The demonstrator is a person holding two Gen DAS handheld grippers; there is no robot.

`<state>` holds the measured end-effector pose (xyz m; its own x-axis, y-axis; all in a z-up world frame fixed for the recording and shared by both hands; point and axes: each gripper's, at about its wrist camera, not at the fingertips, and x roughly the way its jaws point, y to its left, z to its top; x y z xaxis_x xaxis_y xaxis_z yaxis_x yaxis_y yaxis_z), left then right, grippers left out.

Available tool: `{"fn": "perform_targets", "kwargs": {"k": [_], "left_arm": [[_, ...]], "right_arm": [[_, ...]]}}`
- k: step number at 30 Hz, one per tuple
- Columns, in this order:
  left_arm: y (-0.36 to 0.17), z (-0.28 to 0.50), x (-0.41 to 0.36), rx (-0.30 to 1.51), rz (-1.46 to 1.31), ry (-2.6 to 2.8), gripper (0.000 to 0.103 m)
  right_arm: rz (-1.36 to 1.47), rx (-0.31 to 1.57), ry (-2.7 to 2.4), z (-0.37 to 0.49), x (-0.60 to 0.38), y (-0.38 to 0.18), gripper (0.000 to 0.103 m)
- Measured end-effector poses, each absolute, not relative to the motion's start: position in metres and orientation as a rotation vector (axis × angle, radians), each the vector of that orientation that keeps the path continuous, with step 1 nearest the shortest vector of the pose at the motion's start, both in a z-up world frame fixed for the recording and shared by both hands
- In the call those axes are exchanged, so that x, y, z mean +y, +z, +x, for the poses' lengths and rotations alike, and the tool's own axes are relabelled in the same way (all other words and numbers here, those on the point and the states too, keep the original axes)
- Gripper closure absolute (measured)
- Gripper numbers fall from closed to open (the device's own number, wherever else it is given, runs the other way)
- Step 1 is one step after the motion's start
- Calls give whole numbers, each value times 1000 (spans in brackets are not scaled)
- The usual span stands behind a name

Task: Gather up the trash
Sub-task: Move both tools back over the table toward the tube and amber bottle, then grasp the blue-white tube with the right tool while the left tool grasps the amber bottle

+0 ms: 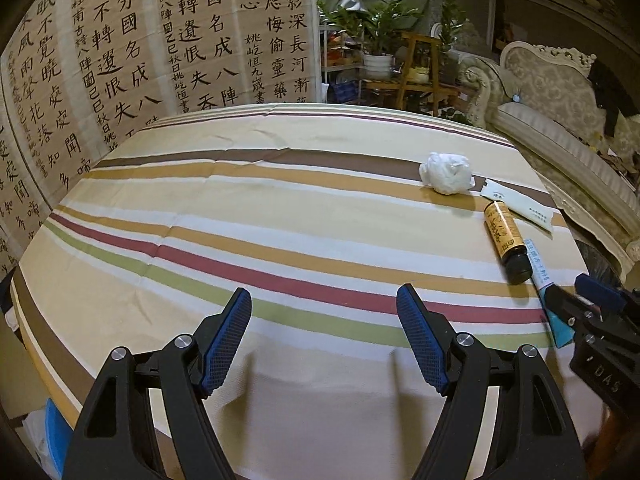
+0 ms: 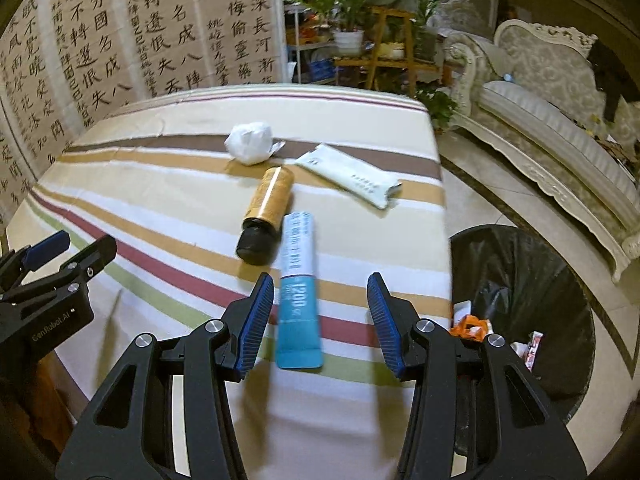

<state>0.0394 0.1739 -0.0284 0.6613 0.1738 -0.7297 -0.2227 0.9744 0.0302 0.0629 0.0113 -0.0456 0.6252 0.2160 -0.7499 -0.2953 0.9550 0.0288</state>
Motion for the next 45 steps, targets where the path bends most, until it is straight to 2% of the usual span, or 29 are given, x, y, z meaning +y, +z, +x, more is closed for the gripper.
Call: {"fn": "perform_targets", "kwargs": {"k": [3,4,8,9,45], "left_arm": [[-28,39,172,818,-62,219,30],[-28,39,173,818,-61,217,30],[-29,41,172,819,-59,209,30],[-29,42,172,820,-60,208,30],[-23,109,87,837,0,48,30]], "right_arm": [[-115,863,300,63,17,-49,60],[-117,865,301,62,17,-49,65],[-118,872,299,62,17,-50,75],[-119,871,298,62,17,-50,82],[44,806,177,100,-74,-48,83]]}}
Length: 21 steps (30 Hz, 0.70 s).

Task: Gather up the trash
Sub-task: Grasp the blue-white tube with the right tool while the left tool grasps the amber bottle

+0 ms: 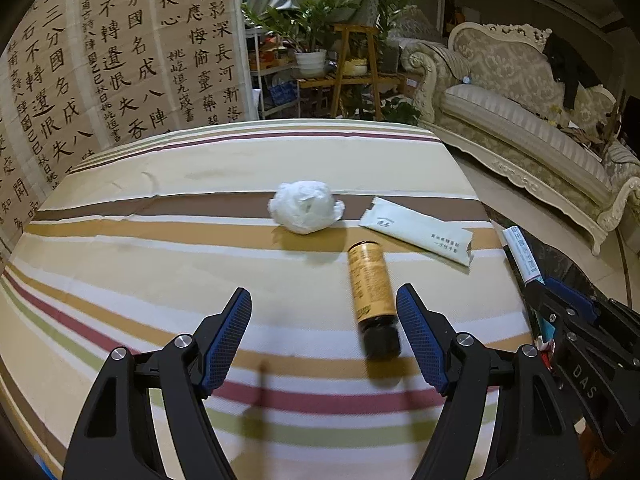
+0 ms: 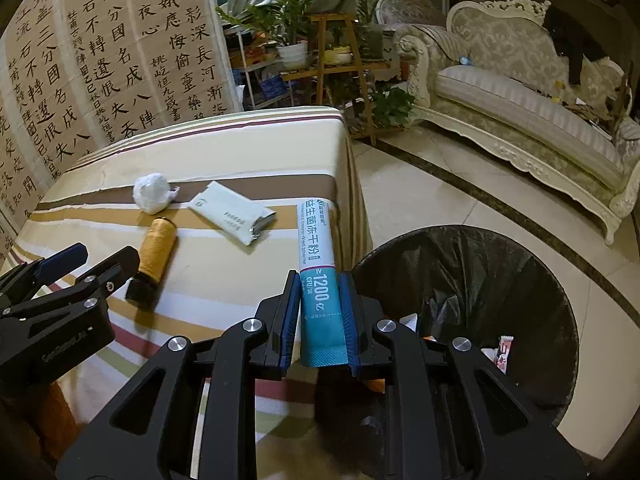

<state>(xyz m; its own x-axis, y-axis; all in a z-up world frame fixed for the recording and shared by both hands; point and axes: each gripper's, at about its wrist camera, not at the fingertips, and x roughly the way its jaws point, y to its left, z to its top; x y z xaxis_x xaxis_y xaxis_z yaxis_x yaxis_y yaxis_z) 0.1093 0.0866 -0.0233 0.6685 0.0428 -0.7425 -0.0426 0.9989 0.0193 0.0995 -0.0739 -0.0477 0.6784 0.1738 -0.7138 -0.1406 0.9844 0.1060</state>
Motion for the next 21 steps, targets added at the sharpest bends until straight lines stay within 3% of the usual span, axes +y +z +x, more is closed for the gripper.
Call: {"fn": "perform_targets", "kwargs": {"k": [3,13,21], "left_arm": [[-26,116,80,845,9,38,31],[-39,124,70,902,28,6,61],[-41,122,67,902,47,-2,78]], "right_arm": [[55,810,175,104,-78,-51,83],[72,823,181,110,-83,-58,83],[73,824,179,110,-83,-58,83]]}}
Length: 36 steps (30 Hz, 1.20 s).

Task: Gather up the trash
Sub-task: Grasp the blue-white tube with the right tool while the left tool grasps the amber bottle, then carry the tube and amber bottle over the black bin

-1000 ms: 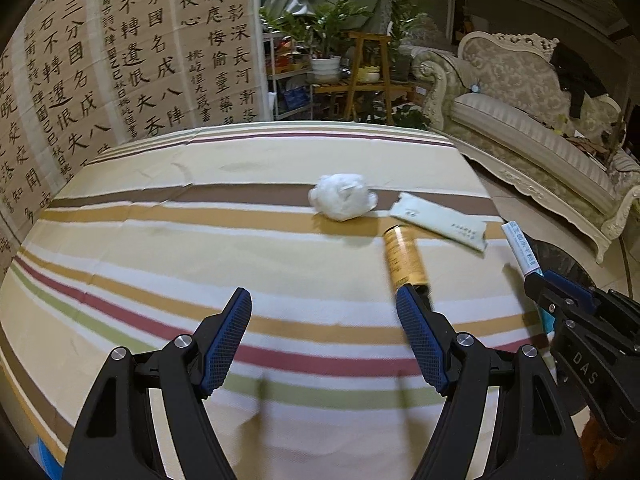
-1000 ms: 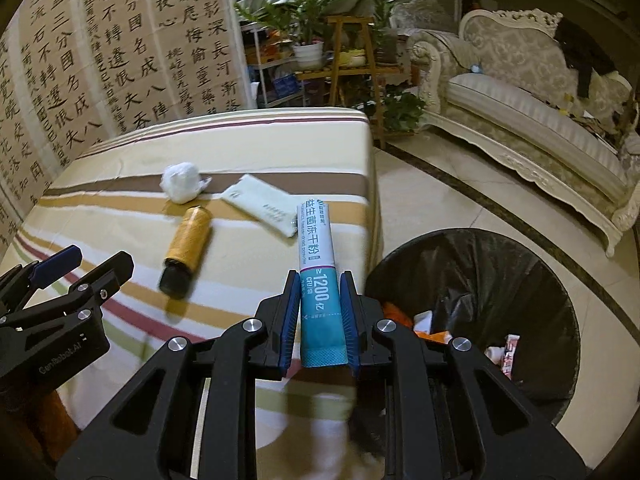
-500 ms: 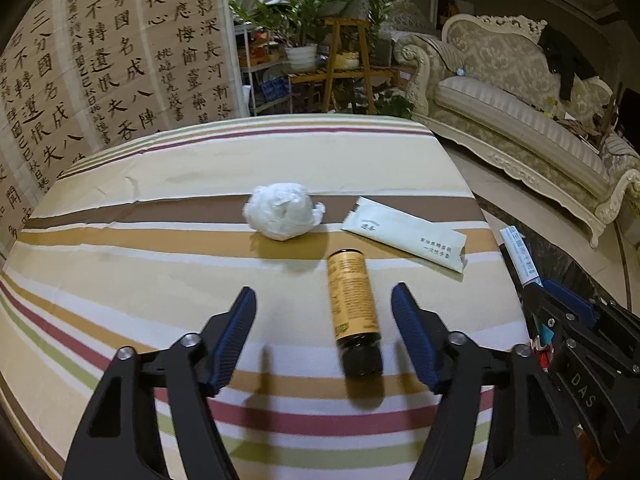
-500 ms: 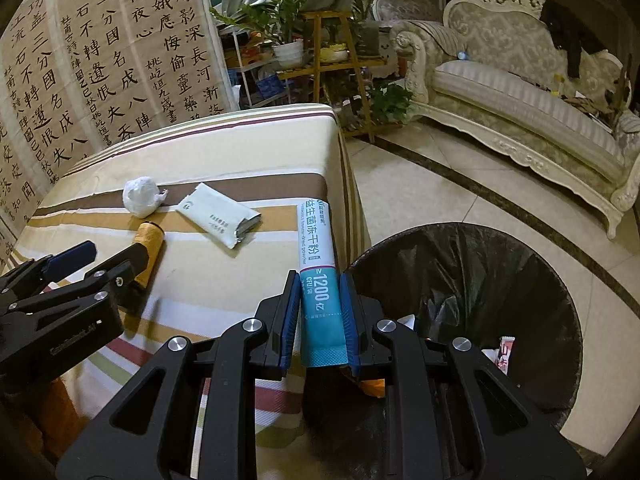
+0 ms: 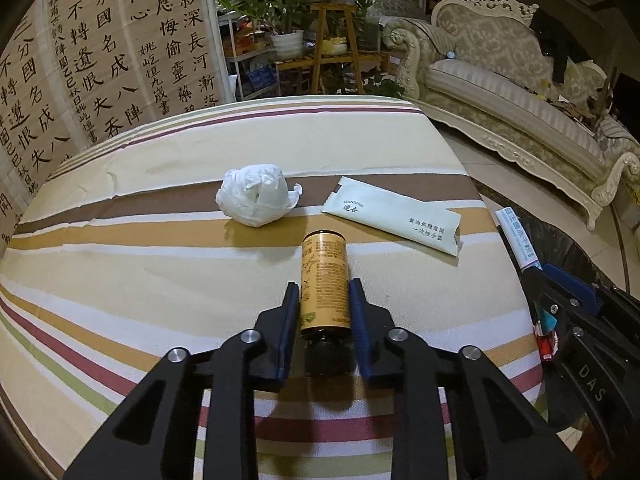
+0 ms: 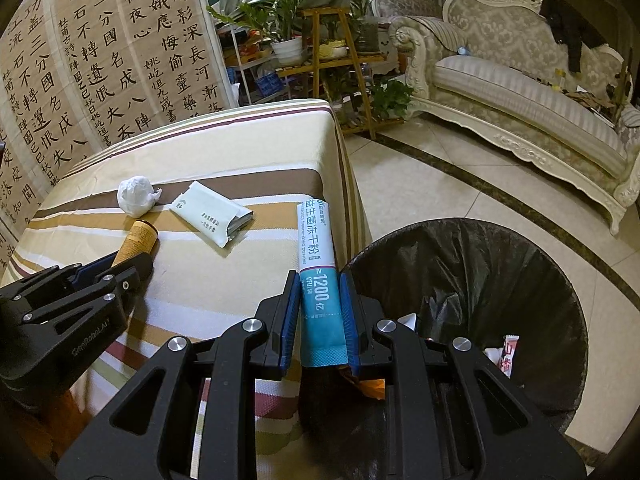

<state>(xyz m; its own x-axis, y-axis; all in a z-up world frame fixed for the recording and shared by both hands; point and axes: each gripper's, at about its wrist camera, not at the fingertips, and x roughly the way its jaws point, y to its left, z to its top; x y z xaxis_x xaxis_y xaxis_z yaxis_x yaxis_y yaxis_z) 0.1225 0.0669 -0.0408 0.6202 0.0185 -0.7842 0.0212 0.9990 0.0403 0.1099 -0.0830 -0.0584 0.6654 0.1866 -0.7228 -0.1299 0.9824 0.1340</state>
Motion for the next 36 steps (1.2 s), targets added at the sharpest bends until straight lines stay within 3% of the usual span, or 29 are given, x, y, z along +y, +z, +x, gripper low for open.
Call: {"fn": "perform_targets", "kwargs": {"k": [36], "left_arm": [[-31,55,14,859,91,-124,78]], "right_arm": [[114,794,112,35,-117,-50,83]]}}
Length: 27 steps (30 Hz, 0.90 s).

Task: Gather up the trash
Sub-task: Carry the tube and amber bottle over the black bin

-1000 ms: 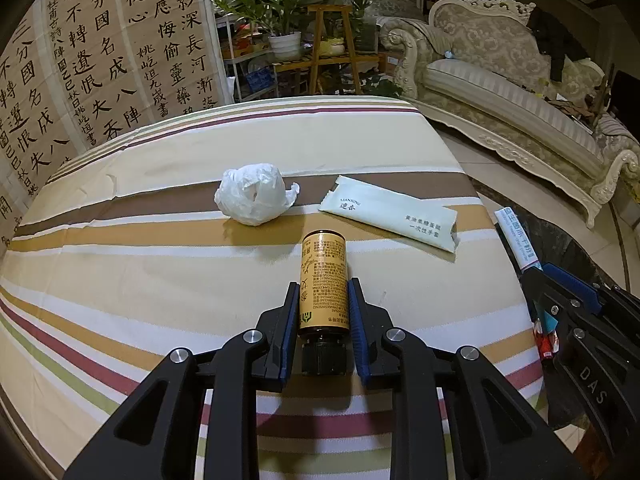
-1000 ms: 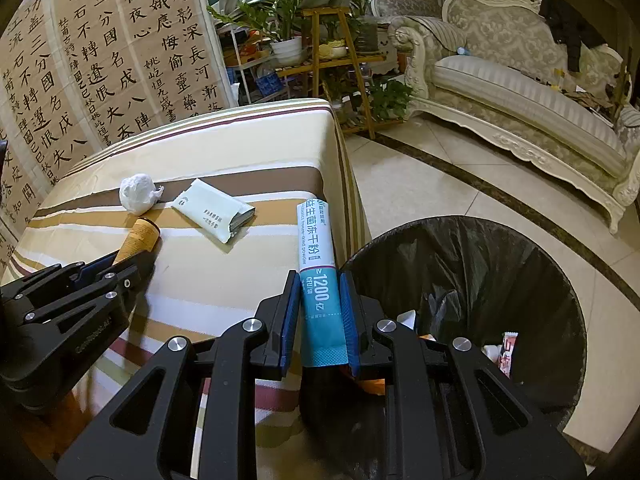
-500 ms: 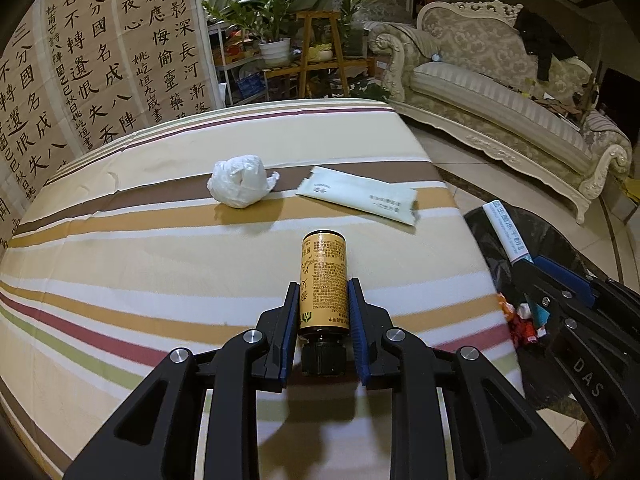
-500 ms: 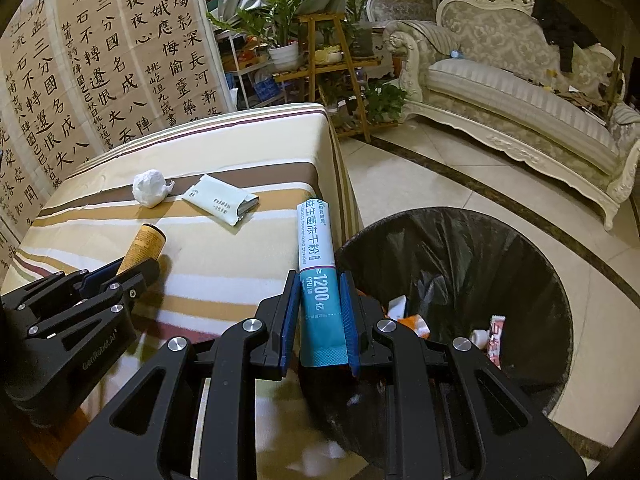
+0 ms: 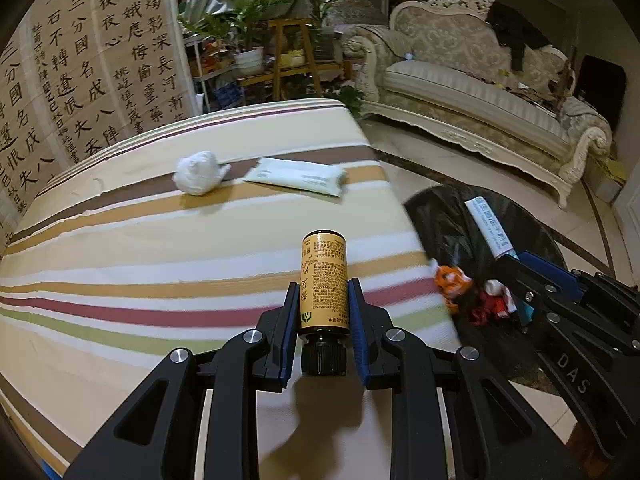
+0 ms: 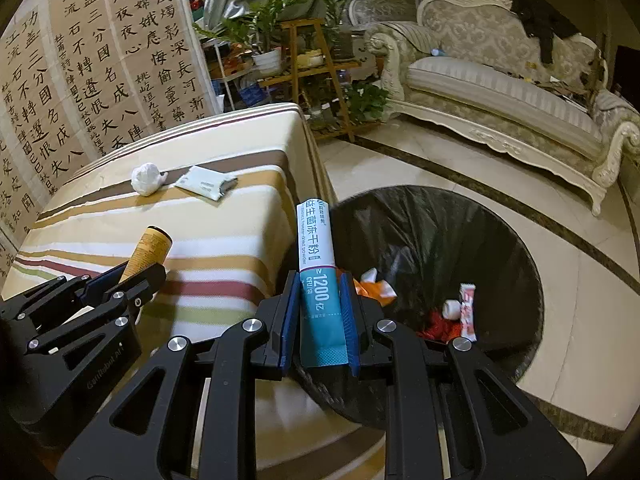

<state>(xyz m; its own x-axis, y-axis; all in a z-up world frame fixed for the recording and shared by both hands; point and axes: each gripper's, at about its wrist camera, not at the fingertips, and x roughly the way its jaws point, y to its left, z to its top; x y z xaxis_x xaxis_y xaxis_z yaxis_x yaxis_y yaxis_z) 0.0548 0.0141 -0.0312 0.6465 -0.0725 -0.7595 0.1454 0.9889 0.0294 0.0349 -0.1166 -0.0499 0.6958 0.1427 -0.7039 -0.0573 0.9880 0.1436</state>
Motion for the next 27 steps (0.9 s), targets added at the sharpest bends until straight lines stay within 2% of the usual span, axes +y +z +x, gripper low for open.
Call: {"fn": "perform_targets", "kwargs": {"k": [27], "left_arm": [[-31,58,-80,813,174,-220,78]], "right_arm": [[169,761,-74,27,-205,-57,83]]}}
